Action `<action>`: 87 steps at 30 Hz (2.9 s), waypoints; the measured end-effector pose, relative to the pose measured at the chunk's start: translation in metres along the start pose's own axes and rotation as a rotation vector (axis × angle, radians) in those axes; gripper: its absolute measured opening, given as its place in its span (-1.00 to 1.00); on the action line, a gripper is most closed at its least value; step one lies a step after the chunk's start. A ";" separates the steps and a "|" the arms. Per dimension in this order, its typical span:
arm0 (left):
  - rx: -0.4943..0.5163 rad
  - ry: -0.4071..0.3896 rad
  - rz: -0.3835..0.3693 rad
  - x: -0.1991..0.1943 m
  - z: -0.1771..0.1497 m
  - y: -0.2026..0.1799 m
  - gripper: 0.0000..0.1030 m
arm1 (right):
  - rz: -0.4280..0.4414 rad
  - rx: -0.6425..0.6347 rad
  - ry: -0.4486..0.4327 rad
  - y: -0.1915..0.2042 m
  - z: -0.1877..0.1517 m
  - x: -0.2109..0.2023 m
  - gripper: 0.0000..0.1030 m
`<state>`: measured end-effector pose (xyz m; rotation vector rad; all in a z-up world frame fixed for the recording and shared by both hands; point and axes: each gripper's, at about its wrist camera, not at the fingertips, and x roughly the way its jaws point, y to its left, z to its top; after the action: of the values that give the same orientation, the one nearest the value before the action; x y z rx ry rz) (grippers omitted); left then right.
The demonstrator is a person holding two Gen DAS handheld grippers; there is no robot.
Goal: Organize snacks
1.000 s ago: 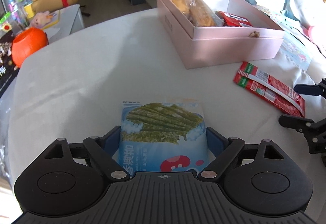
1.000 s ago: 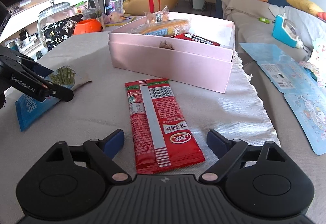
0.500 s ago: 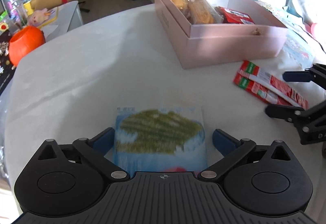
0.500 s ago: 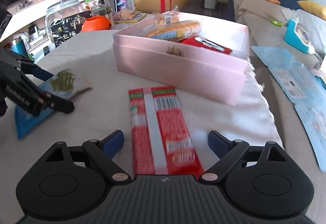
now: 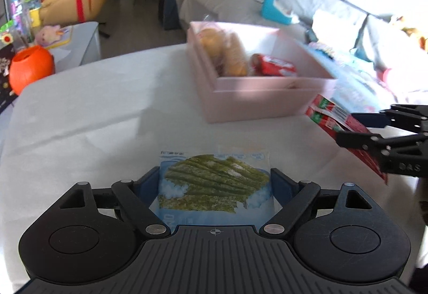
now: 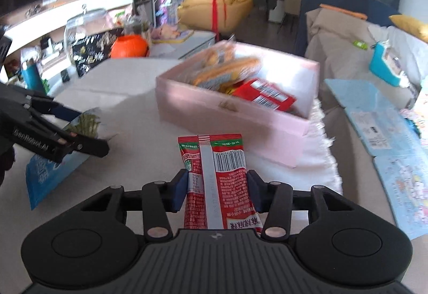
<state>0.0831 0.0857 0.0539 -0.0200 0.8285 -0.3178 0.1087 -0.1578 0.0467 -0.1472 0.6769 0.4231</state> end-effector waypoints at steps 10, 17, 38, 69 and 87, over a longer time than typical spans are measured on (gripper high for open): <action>0.049 0.009 -0.068 -0.011 -0.005 -0.033 0.74 | 0.002 0.024 0.035 -0.007 -0.016 -0.010 -0.09; 0.046 -0.264 -0.124 -0.056 0.037 -0.047 0.74 | -0.054 0.080 -0.072 -0.029 0.002 -0.039 -0.09; -0.120 -0.309 -0.212 0.118 0.186 -0.028 0.75 | -0.182 0.106 -0.256 -0.095 0.138 -0.022 -0.09; -0.076 -0.212 -0.015 0.010 0.031 -0.004 0.15 | -0.025 0.195 -0.102 -0.047 0.080 0.044 0.26; -0.098 -0.172 0.192 0.010 -0.067 -0.062 0.47 | -0.146 0.123 0.060 0.024 -0.051 0.015 0.64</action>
<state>0.0246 0.0311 0.0099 -0.0582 0.6686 -0.0927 0.0796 -0.1445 -0.0020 -0.0923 0.7443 0.2372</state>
